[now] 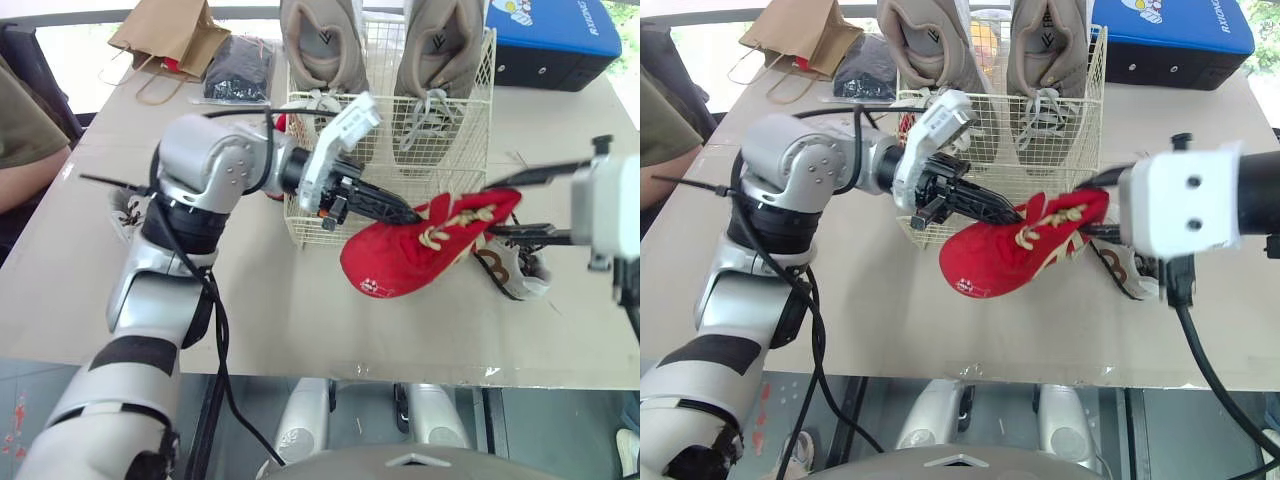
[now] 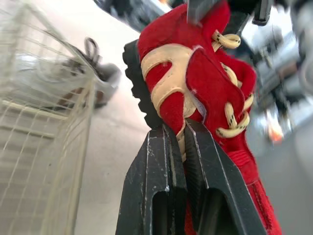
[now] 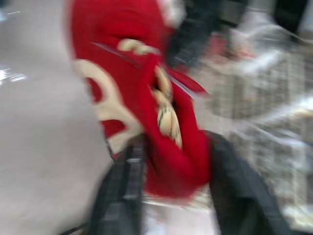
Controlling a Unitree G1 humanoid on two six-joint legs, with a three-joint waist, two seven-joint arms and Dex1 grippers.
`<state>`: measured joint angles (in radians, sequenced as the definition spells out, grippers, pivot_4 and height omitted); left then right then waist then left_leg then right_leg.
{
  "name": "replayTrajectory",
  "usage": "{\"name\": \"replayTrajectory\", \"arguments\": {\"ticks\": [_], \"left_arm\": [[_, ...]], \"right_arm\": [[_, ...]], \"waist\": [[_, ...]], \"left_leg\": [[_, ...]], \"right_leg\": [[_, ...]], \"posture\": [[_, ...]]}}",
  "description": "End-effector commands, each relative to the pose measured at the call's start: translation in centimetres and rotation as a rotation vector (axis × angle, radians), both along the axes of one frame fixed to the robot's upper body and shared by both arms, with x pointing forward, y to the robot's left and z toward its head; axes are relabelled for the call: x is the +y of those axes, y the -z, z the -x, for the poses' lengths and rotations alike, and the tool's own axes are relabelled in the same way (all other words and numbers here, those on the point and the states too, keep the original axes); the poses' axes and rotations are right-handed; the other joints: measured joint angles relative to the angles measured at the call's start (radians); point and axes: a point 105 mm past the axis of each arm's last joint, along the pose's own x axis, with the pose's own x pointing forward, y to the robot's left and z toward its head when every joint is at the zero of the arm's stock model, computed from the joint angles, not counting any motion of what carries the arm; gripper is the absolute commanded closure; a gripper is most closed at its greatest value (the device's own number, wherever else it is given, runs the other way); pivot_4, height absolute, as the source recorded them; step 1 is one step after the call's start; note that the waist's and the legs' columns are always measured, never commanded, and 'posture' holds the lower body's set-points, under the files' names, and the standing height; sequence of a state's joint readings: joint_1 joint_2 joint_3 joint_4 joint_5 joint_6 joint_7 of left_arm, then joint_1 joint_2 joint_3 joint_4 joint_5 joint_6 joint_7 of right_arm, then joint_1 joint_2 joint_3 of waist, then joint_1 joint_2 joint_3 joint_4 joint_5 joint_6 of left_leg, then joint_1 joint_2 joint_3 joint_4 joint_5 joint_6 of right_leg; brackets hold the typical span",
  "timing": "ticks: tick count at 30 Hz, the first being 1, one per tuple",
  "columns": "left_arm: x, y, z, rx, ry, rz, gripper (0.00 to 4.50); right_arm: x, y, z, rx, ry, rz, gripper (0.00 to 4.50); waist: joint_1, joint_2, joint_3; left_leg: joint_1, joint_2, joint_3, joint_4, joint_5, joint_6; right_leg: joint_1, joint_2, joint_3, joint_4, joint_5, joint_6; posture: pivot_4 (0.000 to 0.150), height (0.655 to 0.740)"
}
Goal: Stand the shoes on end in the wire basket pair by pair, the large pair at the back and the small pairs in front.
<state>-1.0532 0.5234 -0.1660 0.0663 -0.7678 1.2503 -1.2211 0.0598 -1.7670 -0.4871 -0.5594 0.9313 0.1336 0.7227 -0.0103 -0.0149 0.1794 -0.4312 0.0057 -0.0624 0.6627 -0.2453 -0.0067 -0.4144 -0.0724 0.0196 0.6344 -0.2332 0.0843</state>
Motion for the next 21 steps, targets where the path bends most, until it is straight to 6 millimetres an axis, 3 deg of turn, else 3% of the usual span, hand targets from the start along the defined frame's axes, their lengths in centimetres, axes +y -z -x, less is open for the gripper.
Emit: {"name": "replayTrajectory", "arguments": {"ticks": [1,4,6,11,15,20,21], "left_arm": [[1.4,-4.1,-0.9,-0.191,-0.185,0.189,4.5],[2.0,-4.9,-1.6,-0.332,-0.323,0.248,4.5],[2.2,-4.8,-2.2,-0.481,-0.408,0.254,4.5],[1.5,-4.6,-2.6,-0.655,-0.493,0.312,4.5],[0.5,-4.8,-2.2,-0.688,-0.487,0.368,4.5],[0.1,-5.1,-1.2,-0.741,-0.45,0.398,4.5],[0.2,-5.2,-1.1,-0.746,-0.45,0.404,4.5]], "right_arm": [[-3.5,0.7,-1.5,0.187,0.324,-0.31,2.51],[-4.5,2.4,-1.0,0.325,0.441,-0.492,2.51],[-2.9,3.1,-0.5,0.419,0.426,-0.647,2.51],[1.9,0.9,-2.5,0.45,0.313,-0.973,2.51],[4.9,0.6,-5.2,0.473,0.308,-1.015,2.51],[5.8,1.0,-6.9,0.478,0.356,-1.016,2.51],[5.8,1.1,-7.0,0.479,0.363,-1.02,3.03]], "waist": [[0.004,-0.006,0.002],[0.005,-0.009,0.0],[0.006,-0.009,0.0],[-0.009,-0.009,0.0],[-0.004,-0.01,0.0],[0.009,-0.01,0.0],[0.008,-0.01,0.0]], "left_leg": [[0.0,0.0,-0.001,0.005,0.0,0.0],[0.002,-0.001,-0.001,0.008,0.0,0.0],[0.006,-0.001,0.0,0.009,0.0,0.001],[0.019,0.0,0.003,0.006,-0.002,0.004],[0.018,0.0,0.002,0.007,-0.002,0.004],[0.015,0.0,0.001,0.006,-0.001,0.003],[0.014,-0.001,0.001,0.006,-0.002,0.003]], "right_leg": [[0.001,0.0,0.0,0.004,0.0,0.0],[0.004,0.0,0.0,0.007,0.0,0.0],[0.007,0.0,0.002,0.009,0.0,0.0],[0.016,0.002,0.005,0.007,0.0,0.0],[0.016,0.002,0.004,0.008,0.001,-0.001],[0.014,0.002,0.003,0.007,0.001,-0.001],[0.012,0.001,0.003,0.007,0.001,-0.001]], "posture": [[0.15,0.74],[0.15,0.74],[0.15,0.74],[0.15,0.74],[0.15,0.74],[0.15,0.74],[0.15,0.74]]}}
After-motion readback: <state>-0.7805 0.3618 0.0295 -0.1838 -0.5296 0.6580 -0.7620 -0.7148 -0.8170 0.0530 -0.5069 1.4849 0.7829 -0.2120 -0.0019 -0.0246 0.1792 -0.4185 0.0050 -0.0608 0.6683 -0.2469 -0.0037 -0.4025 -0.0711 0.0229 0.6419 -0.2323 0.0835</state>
